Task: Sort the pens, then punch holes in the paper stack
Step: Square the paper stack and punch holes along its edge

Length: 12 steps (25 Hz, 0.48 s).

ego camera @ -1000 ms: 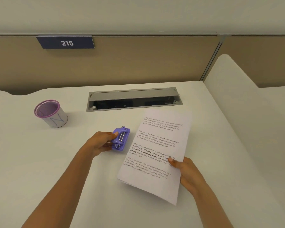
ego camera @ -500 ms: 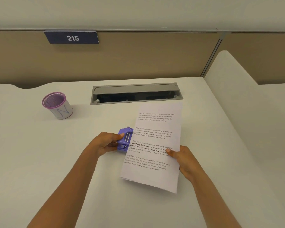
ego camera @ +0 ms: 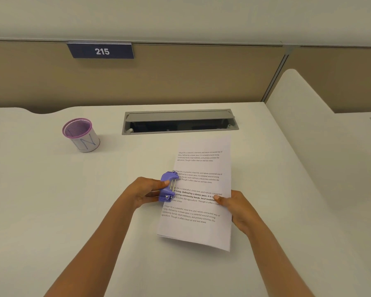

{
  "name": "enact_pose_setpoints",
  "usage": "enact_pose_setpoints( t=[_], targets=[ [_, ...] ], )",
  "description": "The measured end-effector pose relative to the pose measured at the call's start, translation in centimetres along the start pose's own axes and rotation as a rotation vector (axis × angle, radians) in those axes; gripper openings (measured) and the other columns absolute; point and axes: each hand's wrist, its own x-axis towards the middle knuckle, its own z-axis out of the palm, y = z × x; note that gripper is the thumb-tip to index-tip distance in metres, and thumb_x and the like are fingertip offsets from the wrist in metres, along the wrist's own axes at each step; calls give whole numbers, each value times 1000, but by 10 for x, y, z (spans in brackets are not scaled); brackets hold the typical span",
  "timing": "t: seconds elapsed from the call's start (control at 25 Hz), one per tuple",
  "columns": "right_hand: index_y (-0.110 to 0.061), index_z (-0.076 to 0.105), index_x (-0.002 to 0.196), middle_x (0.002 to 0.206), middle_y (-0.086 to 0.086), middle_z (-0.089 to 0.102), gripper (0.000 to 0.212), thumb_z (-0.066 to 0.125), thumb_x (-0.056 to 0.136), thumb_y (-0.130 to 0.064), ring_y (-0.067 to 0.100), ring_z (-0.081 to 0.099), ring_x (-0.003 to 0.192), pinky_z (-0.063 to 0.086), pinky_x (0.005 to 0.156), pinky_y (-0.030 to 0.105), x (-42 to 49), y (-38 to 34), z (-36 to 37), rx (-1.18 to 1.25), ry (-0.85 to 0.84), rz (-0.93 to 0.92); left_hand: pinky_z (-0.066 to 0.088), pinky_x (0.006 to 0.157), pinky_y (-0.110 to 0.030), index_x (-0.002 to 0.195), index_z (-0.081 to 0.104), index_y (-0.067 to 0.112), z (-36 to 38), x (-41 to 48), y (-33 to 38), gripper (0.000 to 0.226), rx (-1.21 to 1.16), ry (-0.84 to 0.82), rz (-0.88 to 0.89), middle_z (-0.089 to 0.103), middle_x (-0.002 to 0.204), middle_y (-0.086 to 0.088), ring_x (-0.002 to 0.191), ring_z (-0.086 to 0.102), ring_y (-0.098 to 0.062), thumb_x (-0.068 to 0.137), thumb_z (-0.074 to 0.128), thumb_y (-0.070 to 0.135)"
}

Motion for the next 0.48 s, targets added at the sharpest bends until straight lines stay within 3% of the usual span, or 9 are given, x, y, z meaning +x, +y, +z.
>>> enact_pose_setpoints(
  t=[0.16,0.24,0.32,0.48],
  targets=[
    [-8,67,113,109,9,74,23,63,91,-5,28,71,100,56,89,44,9,8,-6,5,-47,63,59,75,-36,108,65,-5,8,-6,-17,44,18,102,69,72,102,-23,89,71,-32,74,81,18],
    [-6,66,115,112,12,73,25,63,90,-4,31,70,102,54,92,46,13,12,-8,0,-54,86,58,82,-42,109,63,-1,15,-7,-27,44,35,220,113,71,102,-22,93,70,-34,75,80,22],
    [-4,65,116,112,13,73,26,63,90,-3,31,70,102,54,92,46,17,14,-10,2,-62,100,56,86,-41,97,68,6,20,-7,-32,36,154,357,149,73,93,-13,89,69,-29,74,80,32],
    [-5,65,115,111,13,73,25,63,90,-3,31,70,100,56,88,43,21,16,-13,14,-84,111,54,71,-28,71,70,16,32,-12,-33,27,364,480,202,74,62,6,62,71,-13,75,73,43]
  ],
)
